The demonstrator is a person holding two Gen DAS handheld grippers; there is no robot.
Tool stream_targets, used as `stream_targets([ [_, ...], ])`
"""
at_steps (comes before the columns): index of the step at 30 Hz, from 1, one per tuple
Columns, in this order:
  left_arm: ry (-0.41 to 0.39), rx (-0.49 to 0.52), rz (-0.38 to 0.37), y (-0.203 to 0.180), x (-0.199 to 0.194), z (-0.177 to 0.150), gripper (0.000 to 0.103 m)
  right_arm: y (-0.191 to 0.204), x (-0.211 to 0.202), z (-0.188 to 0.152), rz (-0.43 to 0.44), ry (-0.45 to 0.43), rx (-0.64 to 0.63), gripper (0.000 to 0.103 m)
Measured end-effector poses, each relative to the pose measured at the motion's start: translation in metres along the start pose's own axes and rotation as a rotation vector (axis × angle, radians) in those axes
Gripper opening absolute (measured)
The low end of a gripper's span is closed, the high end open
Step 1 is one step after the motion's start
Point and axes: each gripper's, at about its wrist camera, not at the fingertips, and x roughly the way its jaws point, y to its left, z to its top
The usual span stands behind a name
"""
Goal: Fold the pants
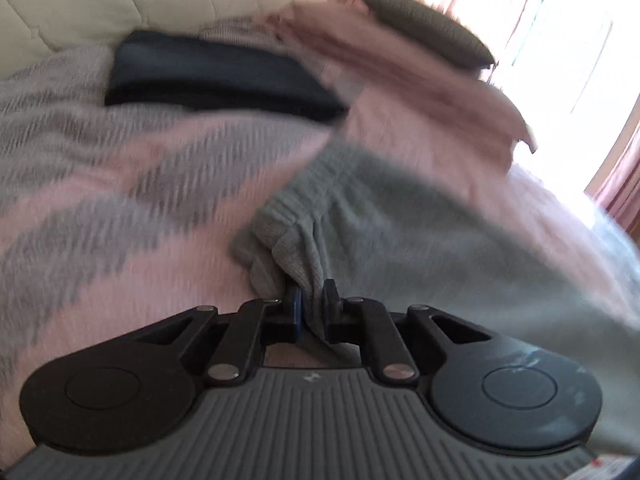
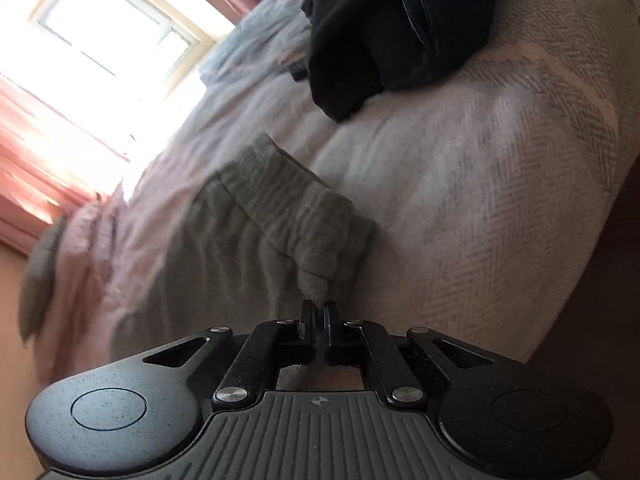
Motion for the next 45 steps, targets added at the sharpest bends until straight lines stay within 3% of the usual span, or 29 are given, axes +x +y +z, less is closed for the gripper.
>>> stream_targets([
  [3, -0.026, 0.049, 0.010, -0.006, -0.012, -0.003, 0.012, 0.003, 0.001, -0.018, -0.047, -0.031, -0.043, 0.022],
  [4, -0.028, 0.054, 0.011, -0.007, -0.017, 0.000, 0.012, 0.005, -0.003, -0.020, -0.051, -0.043, -0.055, 0.025],
  [8, -0.068, 0.078, 0.059, -0.013, -0.039, 0.009, 0.022, 0.012, -0.028, -0.029, -0.019, -0.176, -0.087, 0.025],
  [10, -0.100, 0.097, 0.088, -0.024, -0.051, 0.012, 0.022, 0.011, -0.024, -0.028, -0.008, -0.175, -0.091, 0.026],
  [12, -0.123, 0.131, 0.067, -0.043, -0.061, 0.018, 0.022, 0.010, -0.015, -0.025, -0.093, -0.144, -0.102, 0.026],
  [15, -0.115, 0.267, 0.010, -0.092, -0.059, 0.025, 0.022, 0.014, -0.023, -0.017, -0.060, -0.221, -0.148, 0.026],
  [17, -0.090, 0.358, -0.069, -0.136, -0.046, 0.026, 0.023, 0.023, -0.028, -0.008, -0.070, -0.287, -0.214, 0.026],
  [20, -0.038, 0.478, -0.248, -0.217, -0.020, 0.020, 0.028, 0.035, -0.028, 0.010, -0.060, -0.351, -0.297, 0.028],
  [22, -0.003, 0.532, -0.369, -0.274, 0.001, 0.015, 0.036, 0.041, -0.017, 0.025, -0.043, -0.343, -0.321, 0.040],
  [24, 0.044, 0.569, -0.474, -0.329, 0.022, 0.007, 0.037, 0.046, -0.005, 0.036, -0.020, -0.328, -0.349, 0.053],
  [29, 0.096, 0.666, -0.658, -0.431, 0.053, -0.030, 0.043, 0.050, 0.036, 0.051, -0.003, -0.271, -0.372, 0.054],
  [31, 0.055, 0.751, -0.642, -0.460, 0.066, -0.057, 0.045, 0.053, 0.052, 0.050, -0.034, -0.304, -0.424, 0.054],
  [33, 0.048, 0.808, -0.534, -0.479, 0.092, -0.082, 0.045, 0.054, 0.076, 0.051, -0.116, -0.295, -0.467, 0.054],
  [35, 0.076, 0.795, -0.418, -0.479, 0.122, -0.097, 0.045, 0.050, 0.097, 0.052, -0.158, -0.278, -0.470, 0.057],
  [36, 0.117, 0.749, -0.408, -0.475, 0.133, -0.094, 0.045, 0.047, 0.101, 0.054, -0.166, -0.283, -0.456, 0.063],
  [38, 0.136, 0.679, -0.411, -0.463, 0.135, -0.081, 0.045, 0.045, 0.095, 0.057, -0.176, -0.284, -0.433, 0.064],
  [42, 0.078, 0.669, -0.416, -0.439, 0.097, -0.049, 0.037, 0.051, 0.045, 0.043, -0.244, -0.404, -0.450, 0.063],
  [45, 0.042, 0.655, -0.438, -0.412, 0.058, -0.036, 0.037, 0.059, 0.000, 0.011, -0.155, -0.484, -0.497, 0.063],
])
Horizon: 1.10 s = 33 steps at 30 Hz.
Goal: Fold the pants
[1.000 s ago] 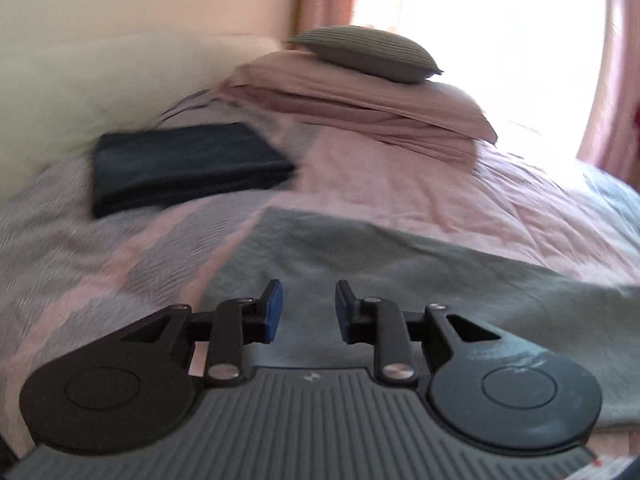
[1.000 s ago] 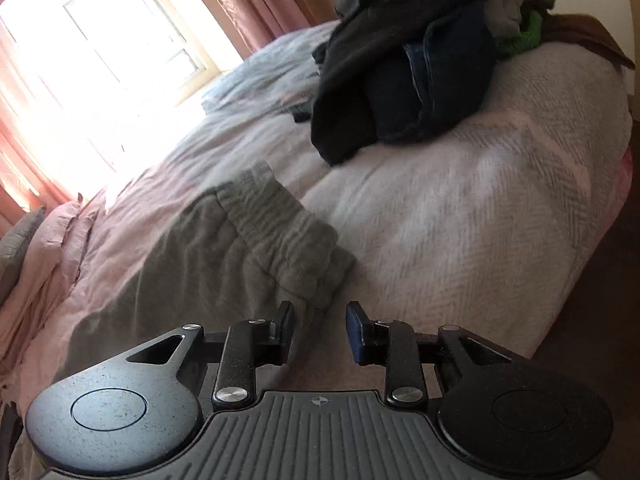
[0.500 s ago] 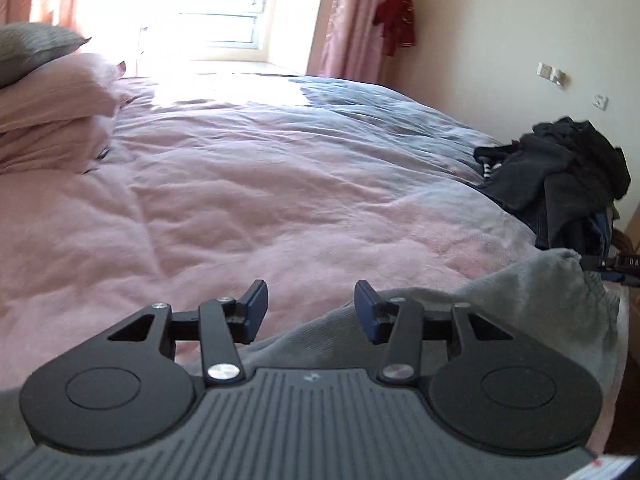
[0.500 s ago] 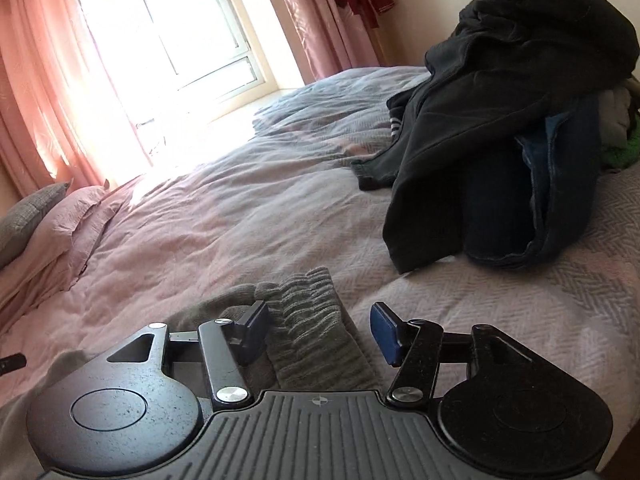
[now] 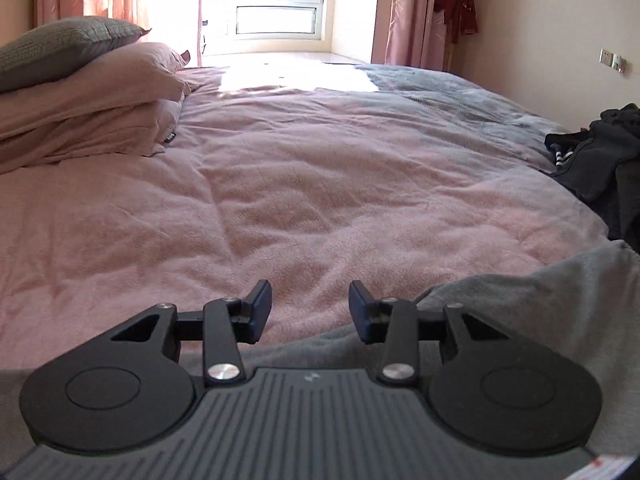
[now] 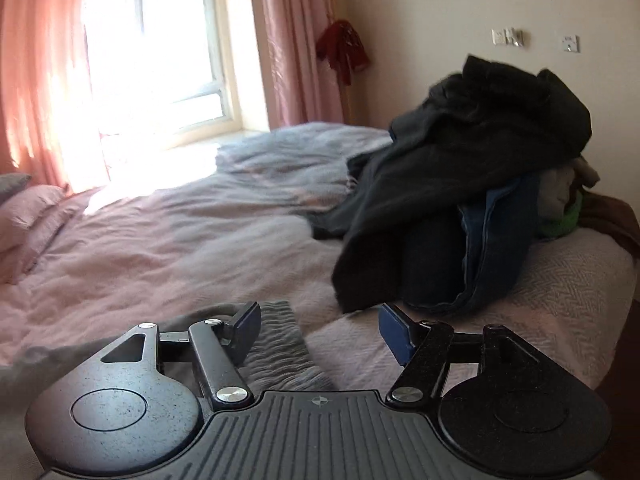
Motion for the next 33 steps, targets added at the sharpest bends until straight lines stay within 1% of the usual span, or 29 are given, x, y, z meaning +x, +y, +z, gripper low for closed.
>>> stream_targets([
  [2, -0.012, 0.013, 0.001, 0.000, -0.029, -0.011, 0.037, 0.016, -0.028, -0.013, 0.070, -0.015, -0.049, 0.061],
  [4, -0.006, 0.017, 0.010, -0.001, -0.051, -0.029, 0.039, 0.036, -0.040, -0.033, 0.140, -0.003, -0.138, 0.058],
  [5, 0.002, 0.005, 0.019, 0.000, -0.060, -0.039, 0.039, 0.045, -0.039, -0.044, 0.157, 0.022, -0.188, 0.058],
  [6, 0.018, -0.017, 0.029, 0.002, -0.065, -0.048, 0.039, 0.057, -0.031, -0.058, 0.161, 0.077, -0.246, 0.058],
  [7, 0.043, -0.050, 0.029, 0.005, -0.069, -0.060, 0.039, 0.066, -0.018, -0.071, 0.150, 0.158, -0.299, 0.058],
  [8, 0.070, -0.086, 0.040, 0.010, -0.073, -0.070, 0.039, 0.071, -0.010, -0.083, 0.118, 0.201, -0.338, 0.058],
  [9, 0.094, -0.120, 0.061, 0.015, -0.078, -0.078, 0.039, 0.074, -0.009, -0.089, 0.101, 0.195, -0.352, 0.058],
  [10, 0.098, -0.151, 0.075, 0.021, -0.088, -0.087, 0.039, 0.078, -0.014, -0.089, 0.083, 0.185, -0.355, 0.058],
  [11, 0.085, -0.170, 0.079, 0.025, -0.099, -0.095, 0.039, 0.082, -0.019, -0.085, 0.071, 0.184, -0.352, 0.058],
  [12, 0.071, -0.183, 0.092, 0.028, -0.112, -0.102, 0.040, 0.085, -0.028, -0.080, 0.073, 0.163, -0.334, 0.058],
  [14, 0.062, -0.177, 0.138, 0.032, -0.129, -0.115, 0.043, 0.089, -0.049, -0.077, 0.145, 0.084, -0.291, 0.059],
  [15, 0.062, -0.170, 0.160, 0.034, -0.133, -0.121, 0.043, 0.093, -0.054, -0.078, 0.192, 0.069, -0.283, 0.059],
  [16, 0.064, -0.163, 0.182, 0.035, -0.136, -0.126, 0.043, 0.099, -0.055, -0.081, 0.221, 0.079, -0.295, 0.059],
  [17, 0.066, -0.161, 0.197, 0.037, -0.138, -0.131, 0.043, 0.106, -0.050, -0.086, 0.227, 0.104, -0.330, 0.059],
  [18, 0.072, -0.168, 0.208, 0.038, -0.141, -0.133, 0.043, 0.116, -0.038, -0.098, 0.212, 0.173, -0.393, 0.059],
  [19, 0.073, -0.174, 0.216, 0.037, -0.146, -0.133, 0.043, 0.123, -0.028, -0.109, 0.178, 0.235, -0.435, 0.059],
  [20, 0.073, -0.180, 0.223, 0.036, -0.153, -0.132, 0.043, 0.126, -0.027, -0.113, 0.158, 0.234, -0.439, 0.059],
  [22, 0.062, -0.191, 0.223, 0.032, -0.171, -0.131, 0.045, 0.128, -0.042, -0.106, 0.156, 0.222, -0.380, 0.059],
  [24, 0.054, -0.194, 0.227, 0.027, -0.191, -0.132, 0.047, 0.126, -0.065, -0.097, 0.208, 0.207, -0.302, 0.059],
  [26, 0.051, -0.186, 0.245, 0.020, -0.211, -0.134, 0.047, 0.126, -0.091, -0.091, 0.245, 0.185, -0.264, 0.059],
  [28, 0.050, -0.189, 0.259, 0.015, -0.230, -0.136, 0.052, 0.127, -0.118, -0.091, 0.260, 0.166, -0.248, 0.059],
  [30, 0.049, -0.195, 0.261, 0.010, -0.250, -0.141, 0.057, 0.130, -0.138, -0.092, 0.271, 0.167, -0.244, 0.059],
  [31, 0.053, -0.192, 0.258, 0.007, -0.260, -0.144, 0.059, 0.134, -0.148, -0.092, 0.282, 0.170, -0.246, 0.059],
  [33, 0.055, -0.185, 0.253, 0.002, -0.276, -0.148, 0.059, 0.138, -0.161, -0.094, 0.295, 0.181, -0.250, 0.059],
])
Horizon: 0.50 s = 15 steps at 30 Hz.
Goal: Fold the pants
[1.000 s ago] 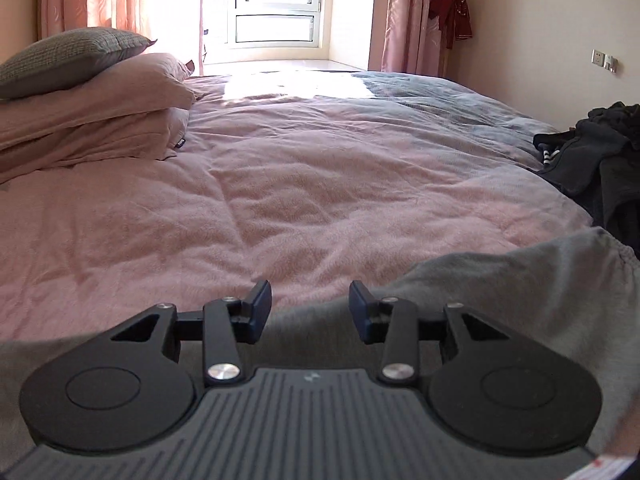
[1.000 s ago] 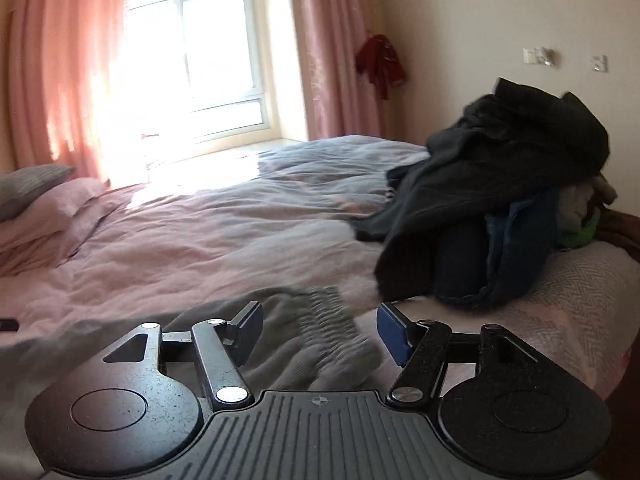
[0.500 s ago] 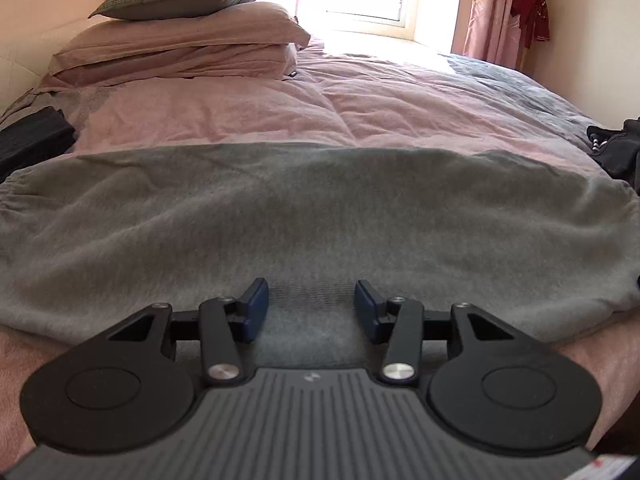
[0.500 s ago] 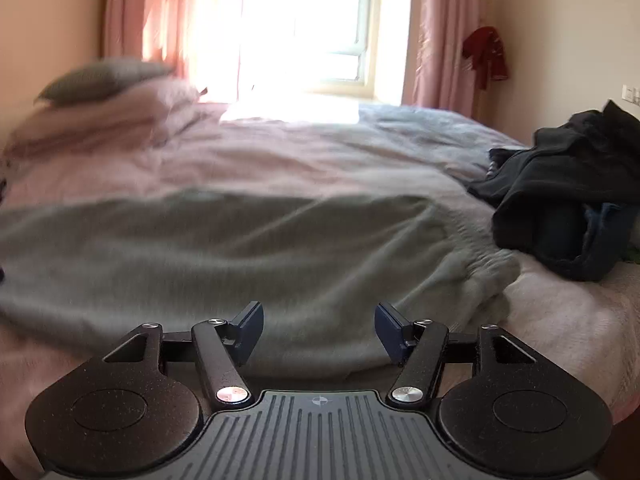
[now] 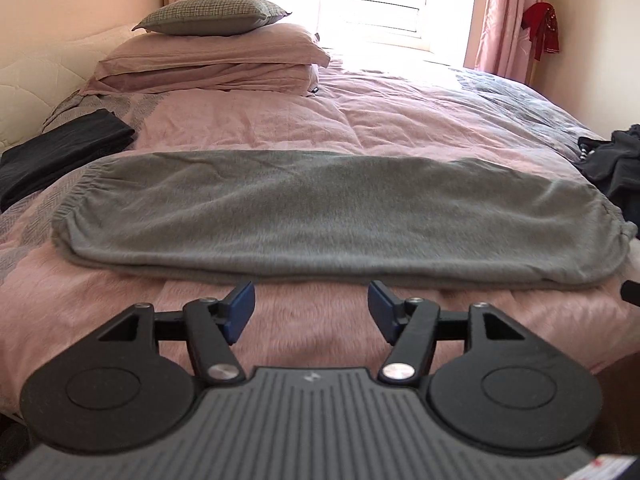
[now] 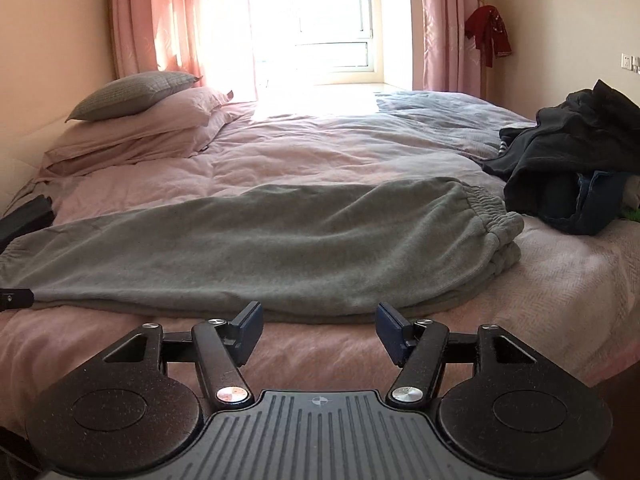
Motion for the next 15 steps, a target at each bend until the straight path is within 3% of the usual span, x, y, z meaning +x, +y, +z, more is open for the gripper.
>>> stream_targets([
  [7, -0.013, 0.011, -0.026, -0.006, -0.042, -0.012, 0.059, 0.017, -0.036, -0.012, 0.011, -0.002, 0.034, 0.059],
  [10, -0.019, 0.025, -0.025, -0.010, -0.048, -0.012, 0.064, 0.019, -0.045, -0.014, 0.005, -0.016, 0.037, 0.059],
  [15, -0.019, 0.028, -0.022, -0.013, -0.049, -0.011, 0.065, 0.019, -0.048, -0.013, 0.008, -0.016, 0.041, 0.059],
])
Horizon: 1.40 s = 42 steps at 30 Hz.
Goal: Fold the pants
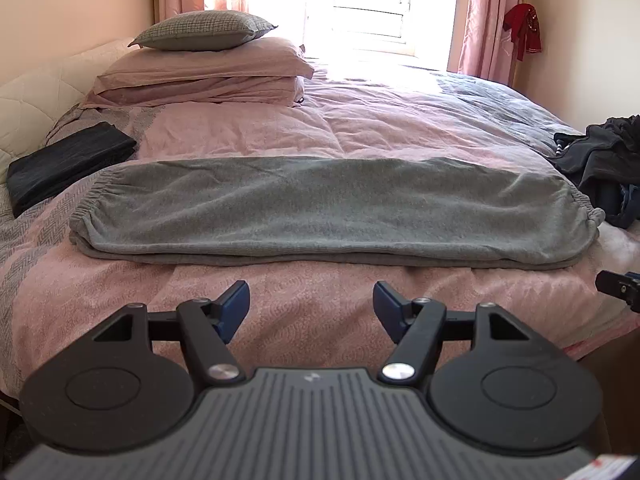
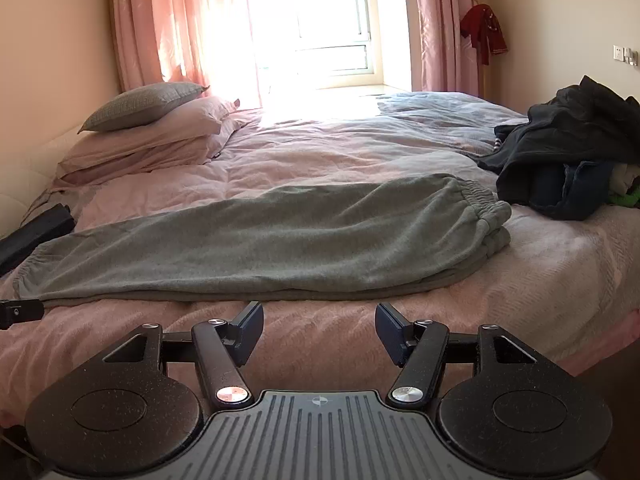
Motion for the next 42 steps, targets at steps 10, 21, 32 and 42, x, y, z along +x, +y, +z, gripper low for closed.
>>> stream_targets([
  [10, 0.063, 0.001, 0.020, -0.001, 0.044, 0.007, 0.067, -0.013, 0.031, 0.006, -0.016, 0.053, 0.020, 0.059],
  [21, 0.105, -0.163, 0.045, 0.072, 0.103, -0.007, 0.053, -0.035, 0.083, -0.002, -0.064, 0.157, 0.072, 0.059],
  [32, -0.084, -0.479, 0.145, 0.221, 0.149, 0.024, 0.031, -0.040, 0.119, 0.003, -0.101, 0.198, 0.104, 0.059],
  [42, -0.035, -0.626, 0.155, 0.266, 0.155, 0.009, 0.038, -0.047, 0.133, 0.010, -0.147, 0.217, 0.134, 0.059],
])
